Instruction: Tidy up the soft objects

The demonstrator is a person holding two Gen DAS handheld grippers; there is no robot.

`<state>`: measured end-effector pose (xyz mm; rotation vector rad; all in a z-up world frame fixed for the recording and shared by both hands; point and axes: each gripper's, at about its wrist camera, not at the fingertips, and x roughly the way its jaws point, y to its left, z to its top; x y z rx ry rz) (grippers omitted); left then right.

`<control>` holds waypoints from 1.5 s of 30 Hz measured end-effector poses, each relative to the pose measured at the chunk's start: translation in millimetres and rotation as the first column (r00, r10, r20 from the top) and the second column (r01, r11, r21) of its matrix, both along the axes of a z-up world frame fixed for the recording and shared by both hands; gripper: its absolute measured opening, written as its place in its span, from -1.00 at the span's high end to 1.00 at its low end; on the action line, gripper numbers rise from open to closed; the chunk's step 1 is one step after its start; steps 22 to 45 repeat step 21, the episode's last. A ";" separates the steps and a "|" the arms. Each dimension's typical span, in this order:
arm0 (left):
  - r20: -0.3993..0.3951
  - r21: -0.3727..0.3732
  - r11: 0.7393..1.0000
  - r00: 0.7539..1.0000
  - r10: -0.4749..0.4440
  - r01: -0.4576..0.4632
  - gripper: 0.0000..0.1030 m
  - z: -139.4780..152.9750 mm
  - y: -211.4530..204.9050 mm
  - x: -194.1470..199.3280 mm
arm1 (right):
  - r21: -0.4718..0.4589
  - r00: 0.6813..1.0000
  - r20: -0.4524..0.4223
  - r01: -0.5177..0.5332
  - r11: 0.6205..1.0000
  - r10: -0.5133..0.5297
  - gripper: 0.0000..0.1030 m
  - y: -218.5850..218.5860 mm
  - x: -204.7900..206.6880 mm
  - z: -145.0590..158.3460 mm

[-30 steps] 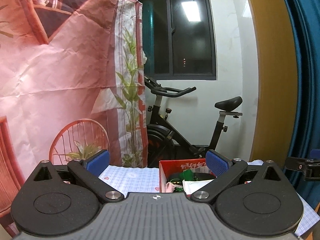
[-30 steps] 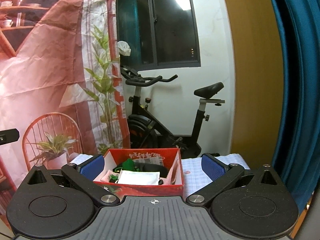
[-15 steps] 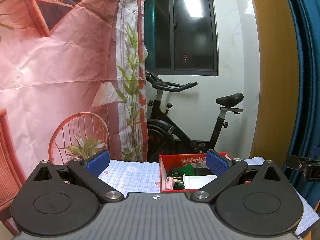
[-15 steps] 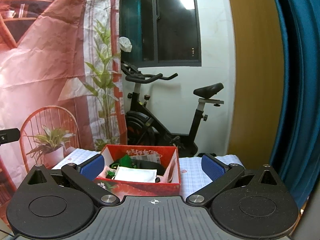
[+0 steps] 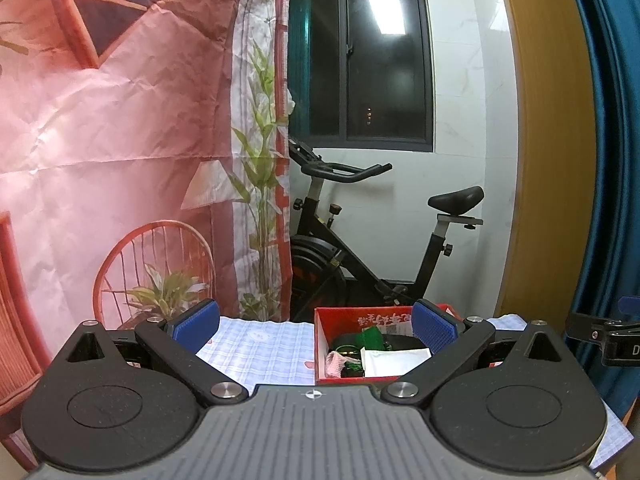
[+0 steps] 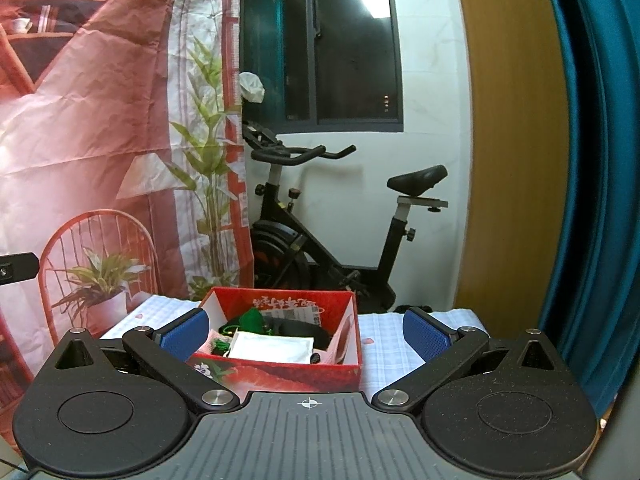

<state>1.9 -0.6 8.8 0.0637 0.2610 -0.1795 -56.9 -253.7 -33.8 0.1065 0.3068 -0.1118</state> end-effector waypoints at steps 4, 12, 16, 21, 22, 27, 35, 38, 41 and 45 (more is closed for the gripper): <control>-0.013 -0.007 1.000 1.000 -0.003 0.003 -1.00 -0.7 1.9 2.9 | 0.003 1.000 0.001 0.001 1.000 -0.001 -0.99 -2.0 0.8 0.0; -0.023 -0.011 1.000 1.000 -0.009 0.009 -1.00 -1.9 0.3 4.1 | 0.006 1.000 0.001 0.000 1.000 0.000 -0.99 -2.7 1.4 0.6; -0.029 -0.016 1.000 1.000 -0.011 0.010 -1.00 -3.0 1.5 5.4 | 0.011 1.000 0.001 0.004 1.000 -0.004 -0.99 -2.4 1.9 -0.6; -0.028 -0.034 0.999 0.999 -0.018 0.017 -1.00 -3.6 3.4 5.1 | 0.011 1.000 0.000 0.003 1.000 -0.003 -0.99 -2.9 2.1 -0.9; -0.028 -0.034 0.999 0.999 -0.018 0.017 -1.00 -3.6 3.4 5.1 | 0.011 1.000 0.000 0.003 1.000 -0.003 -0.99 -2.9 2.1 -0.9; -0.028 -0.034 0.999 0.999 -0.018 0.017 -1.00 -3.6 3.4 5.1 | 0.011 1.000 0.000 0.003 1.000 -0.003 -0.99 -2.9 2.1 -0.9; -0.028 -0.034 0.999 0.999 -0.018 0.017 -1.00 -3.6 3.4 5.1 | 0.011 1.000 0.000 0.003 1.000 -0.003 -0.99 -2.9 2.1 -0.9; -0.028 -0.034 0.999 0.999 -0.018 0.017 -1.00 -3.6 3.4 5.1 | 0.011 1.000 0.000 0.003 1.000 -0.003 -0.99 -2.9 2.1 -0.9; -0.028 -0.034 0.999 0.999 -0.018 0.017 -1.00 -3.6 3.4 5.1 | 0.011 1.000 0.000 0.003 1.000 -0.003 -0.99 -2.9 2.1 -0.9; -0.028 -0.034 0.999 0.999 -0.018 0.017 -1.00 -3.6 3.4 5.1 | 0.011 1.000 0.000 0.003 1.000 -0.003 -0.99 -2.9 2.1 -0.9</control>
